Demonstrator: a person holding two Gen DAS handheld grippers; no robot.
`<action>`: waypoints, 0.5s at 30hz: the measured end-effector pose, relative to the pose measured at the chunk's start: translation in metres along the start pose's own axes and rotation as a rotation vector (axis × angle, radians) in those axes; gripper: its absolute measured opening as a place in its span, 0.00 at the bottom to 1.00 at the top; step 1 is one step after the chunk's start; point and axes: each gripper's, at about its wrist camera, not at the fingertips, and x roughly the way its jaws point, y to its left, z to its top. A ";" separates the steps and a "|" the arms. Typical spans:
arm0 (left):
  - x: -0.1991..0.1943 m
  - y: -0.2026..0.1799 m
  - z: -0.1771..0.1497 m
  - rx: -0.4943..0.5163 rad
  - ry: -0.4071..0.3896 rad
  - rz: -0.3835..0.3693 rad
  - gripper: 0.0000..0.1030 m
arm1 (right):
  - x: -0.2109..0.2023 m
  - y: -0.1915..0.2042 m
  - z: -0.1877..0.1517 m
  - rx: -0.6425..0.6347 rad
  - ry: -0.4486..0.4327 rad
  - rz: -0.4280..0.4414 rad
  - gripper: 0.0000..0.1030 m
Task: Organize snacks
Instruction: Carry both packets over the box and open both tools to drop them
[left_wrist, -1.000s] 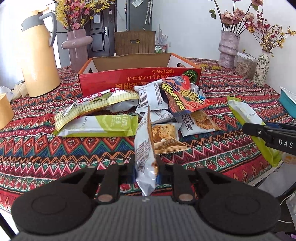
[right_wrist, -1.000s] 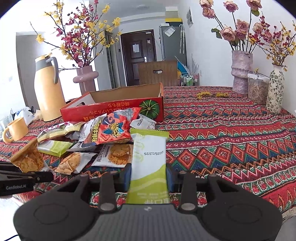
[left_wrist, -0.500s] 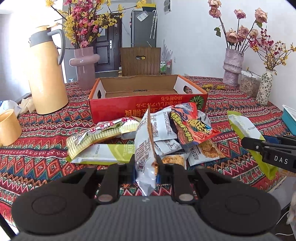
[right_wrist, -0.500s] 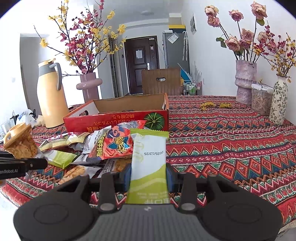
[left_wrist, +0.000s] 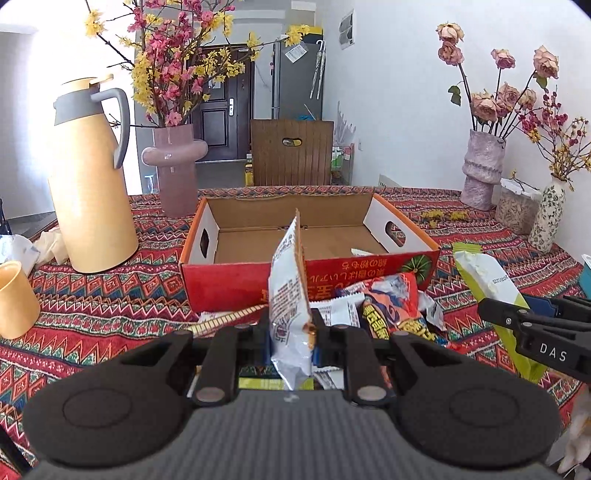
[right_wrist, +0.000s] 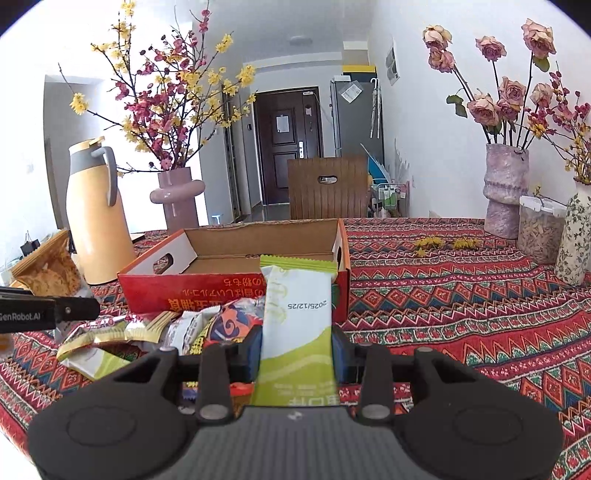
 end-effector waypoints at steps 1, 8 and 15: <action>0.003 0.001 0.004 -0.005 -0.003 0.002 0.19 | 0.004 0.000 0.003 0.000 -0.002 -0.001 0.35; 0.025 0.005 0.033 -0.018 -0.032 0.005 0.19 | 0.035 0.001 0.026 -0.005 -0.015 0.000 0.35; 0.052 0.008 0.063 -0.029 -0.056 0.013 0.19 | 0.066 0.003 0.054 -0.029 -0.040 -0.002 0.35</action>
